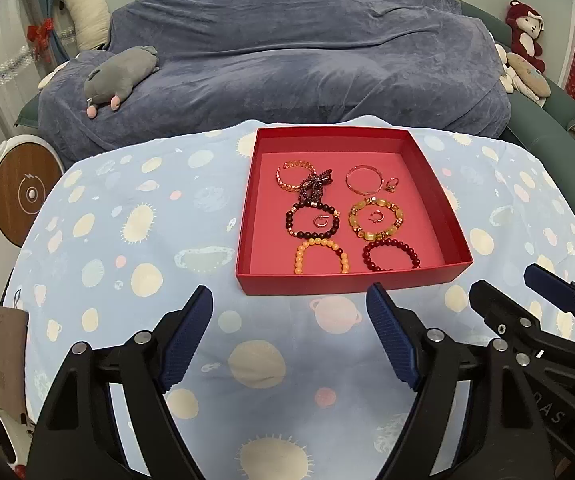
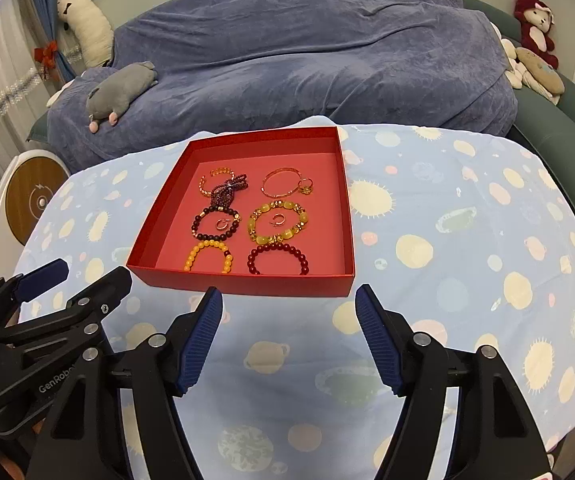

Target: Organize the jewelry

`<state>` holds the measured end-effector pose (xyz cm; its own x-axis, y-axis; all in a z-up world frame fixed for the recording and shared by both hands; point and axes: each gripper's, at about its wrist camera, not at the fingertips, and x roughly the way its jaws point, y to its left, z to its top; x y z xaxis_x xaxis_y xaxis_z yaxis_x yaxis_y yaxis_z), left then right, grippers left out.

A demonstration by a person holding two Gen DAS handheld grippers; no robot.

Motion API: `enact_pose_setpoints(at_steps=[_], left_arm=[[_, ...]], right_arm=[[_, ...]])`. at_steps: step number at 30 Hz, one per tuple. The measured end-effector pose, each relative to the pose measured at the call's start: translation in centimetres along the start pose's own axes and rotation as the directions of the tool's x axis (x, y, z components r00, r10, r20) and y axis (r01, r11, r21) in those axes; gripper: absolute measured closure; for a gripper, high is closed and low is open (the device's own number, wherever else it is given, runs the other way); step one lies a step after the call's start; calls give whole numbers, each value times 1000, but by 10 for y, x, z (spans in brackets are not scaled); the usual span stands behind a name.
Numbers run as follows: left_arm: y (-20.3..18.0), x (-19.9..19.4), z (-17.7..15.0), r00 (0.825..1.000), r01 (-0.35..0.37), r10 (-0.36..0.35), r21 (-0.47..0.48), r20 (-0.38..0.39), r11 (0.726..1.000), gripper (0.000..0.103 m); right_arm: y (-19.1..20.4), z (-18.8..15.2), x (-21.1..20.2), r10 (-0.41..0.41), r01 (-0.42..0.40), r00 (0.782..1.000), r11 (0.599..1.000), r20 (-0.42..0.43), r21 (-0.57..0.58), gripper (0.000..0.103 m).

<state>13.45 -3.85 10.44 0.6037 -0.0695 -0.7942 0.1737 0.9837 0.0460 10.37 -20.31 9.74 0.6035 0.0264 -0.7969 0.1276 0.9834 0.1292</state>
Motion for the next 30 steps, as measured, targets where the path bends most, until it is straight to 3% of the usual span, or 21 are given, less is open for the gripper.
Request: enact_pose_setpoints(at_steps=[5,10,12,17,30], left_arm=[[2,-6,-11,1000,-18,18,1,-3,1000,22],[5,-9,-18,1000,-25,25,-9,-7,1000,15],[7,-10,-20,1000,-27,26,-18,-13,999,14],[7,-9,-23,999,-39,39,-12,-17,999,9],[8,-14,-27,998,-54,54,-26,-17,998,8]], right_arm=[[-3,-7,-6,-14,14,1000,1000,0,15,19],[-4,-14,-10,-33,33,999,999,0,18,16],[-5,-15,-11,-43,43,999,999,1,22,6],[-7,-18,-12,-59,59,998,998,3,19,6],[-3,-20,-17,-91,91,996,996,26,-5,6]])
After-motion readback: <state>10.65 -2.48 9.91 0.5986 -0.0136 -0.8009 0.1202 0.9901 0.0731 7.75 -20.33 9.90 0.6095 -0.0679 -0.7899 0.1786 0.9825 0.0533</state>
